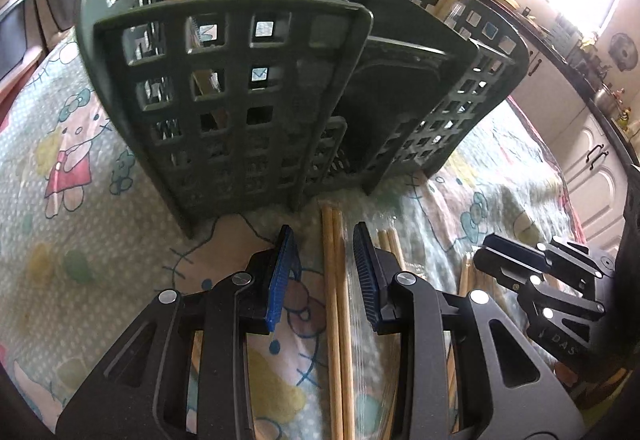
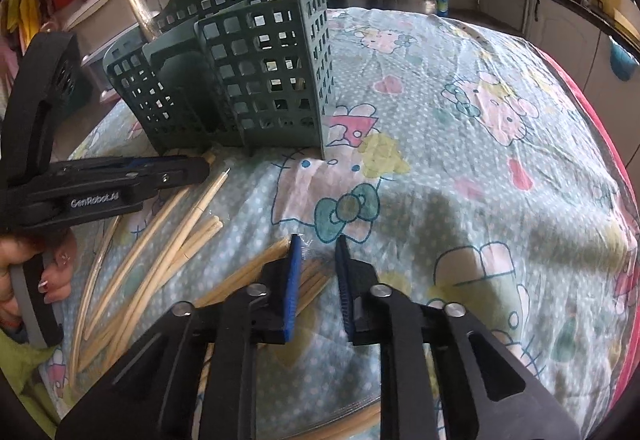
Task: Organize utensils
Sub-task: 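Close the left gripper on another wrapped chopstick while the right gripper grasps one beside the caddy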
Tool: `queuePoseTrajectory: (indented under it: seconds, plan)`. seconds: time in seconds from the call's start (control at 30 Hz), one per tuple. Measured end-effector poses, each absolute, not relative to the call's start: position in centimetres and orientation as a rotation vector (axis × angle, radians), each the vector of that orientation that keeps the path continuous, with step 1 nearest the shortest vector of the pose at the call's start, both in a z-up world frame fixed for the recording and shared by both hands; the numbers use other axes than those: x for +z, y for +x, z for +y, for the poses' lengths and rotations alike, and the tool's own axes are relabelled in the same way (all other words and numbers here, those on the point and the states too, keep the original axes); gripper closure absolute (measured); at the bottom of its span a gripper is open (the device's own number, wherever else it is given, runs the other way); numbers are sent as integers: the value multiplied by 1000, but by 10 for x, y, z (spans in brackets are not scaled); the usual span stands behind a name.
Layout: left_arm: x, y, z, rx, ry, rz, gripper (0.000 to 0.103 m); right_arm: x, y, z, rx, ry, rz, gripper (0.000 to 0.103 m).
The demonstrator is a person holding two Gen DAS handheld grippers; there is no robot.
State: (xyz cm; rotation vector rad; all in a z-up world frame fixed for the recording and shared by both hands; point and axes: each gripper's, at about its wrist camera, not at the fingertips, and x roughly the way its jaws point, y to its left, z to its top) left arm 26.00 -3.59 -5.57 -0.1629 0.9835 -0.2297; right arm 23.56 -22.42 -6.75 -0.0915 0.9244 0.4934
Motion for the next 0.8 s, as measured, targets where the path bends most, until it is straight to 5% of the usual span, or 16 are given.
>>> queuePoseTrajectory:
  seconds: [0.13,0.33,0.8]
  plan:
    - [-57,264,-41,-221,-155,980,78,-65,234,-227,503,-90,917,94]
    - [-59,264,-52,-214,-128,970,95,-64,232,-244,514,13,937,96]
    - [-32,246,-50,-286,-151,899,96,-47,232,-282,444,143,892,100]
